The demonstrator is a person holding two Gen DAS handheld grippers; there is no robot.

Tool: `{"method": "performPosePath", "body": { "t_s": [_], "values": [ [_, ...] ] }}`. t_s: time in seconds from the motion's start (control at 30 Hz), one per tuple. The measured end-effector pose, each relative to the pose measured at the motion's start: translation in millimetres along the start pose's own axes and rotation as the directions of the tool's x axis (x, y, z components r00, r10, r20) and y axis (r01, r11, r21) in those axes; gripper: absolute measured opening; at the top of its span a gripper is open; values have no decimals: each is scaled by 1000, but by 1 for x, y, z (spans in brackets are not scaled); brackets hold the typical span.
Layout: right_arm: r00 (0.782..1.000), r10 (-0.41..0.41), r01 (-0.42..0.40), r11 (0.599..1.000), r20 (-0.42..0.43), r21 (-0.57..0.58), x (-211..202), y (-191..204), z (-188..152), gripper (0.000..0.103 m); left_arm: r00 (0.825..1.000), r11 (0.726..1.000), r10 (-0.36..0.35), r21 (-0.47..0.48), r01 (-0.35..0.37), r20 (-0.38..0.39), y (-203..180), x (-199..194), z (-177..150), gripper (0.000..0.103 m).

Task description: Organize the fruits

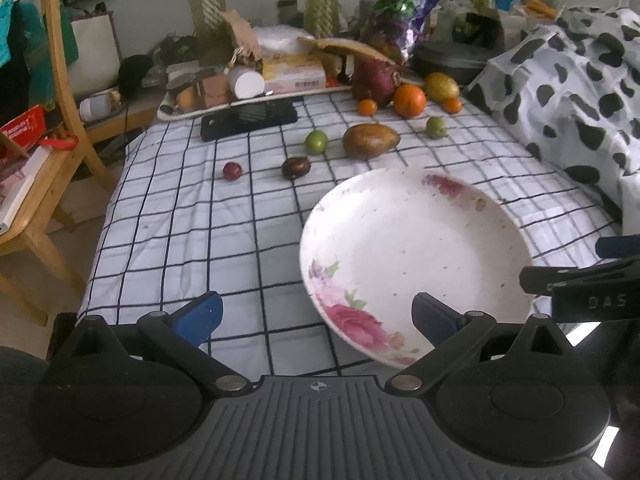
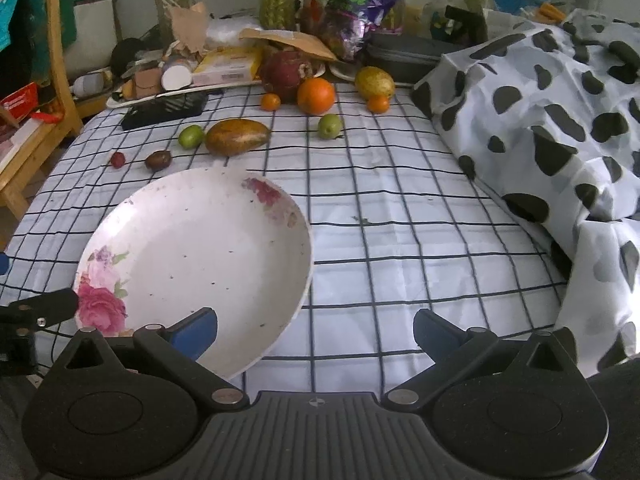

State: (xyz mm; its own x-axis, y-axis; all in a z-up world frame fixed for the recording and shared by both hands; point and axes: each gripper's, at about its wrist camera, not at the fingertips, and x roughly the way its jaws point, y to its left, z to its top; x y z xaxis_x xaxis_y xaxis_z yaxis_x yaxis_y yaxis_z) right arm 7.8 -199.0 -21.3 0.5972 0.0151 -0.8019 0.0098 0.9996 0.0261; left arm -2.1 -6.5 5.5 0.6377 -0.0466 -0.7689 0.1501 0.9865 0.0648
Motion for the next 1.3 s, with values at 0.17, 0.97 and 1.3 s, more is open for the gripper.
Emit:
{"method": "performPosePath", "body": {
  "t_s": [0.17, 0.97, 1.3],
  "values": [
    [1000, -23, 23, 1000, 20, -10, -11, -2, 2, 103, 1000, 1000, -24, 7, 24, 7, -5, -3, 5, 102],
    [999, -19, 18, 1000, 31, 16, -2, -2, 1, 103, 1000, 1000, -8, 15, 8, -11, 2, 8, -4, 102],
    [996, 40, -41, 999, 74, 18, 1, 2, 6, 103, 998, 998, -58, -18, 57, -20, 12, 11, 0, 102]
  ]
}}
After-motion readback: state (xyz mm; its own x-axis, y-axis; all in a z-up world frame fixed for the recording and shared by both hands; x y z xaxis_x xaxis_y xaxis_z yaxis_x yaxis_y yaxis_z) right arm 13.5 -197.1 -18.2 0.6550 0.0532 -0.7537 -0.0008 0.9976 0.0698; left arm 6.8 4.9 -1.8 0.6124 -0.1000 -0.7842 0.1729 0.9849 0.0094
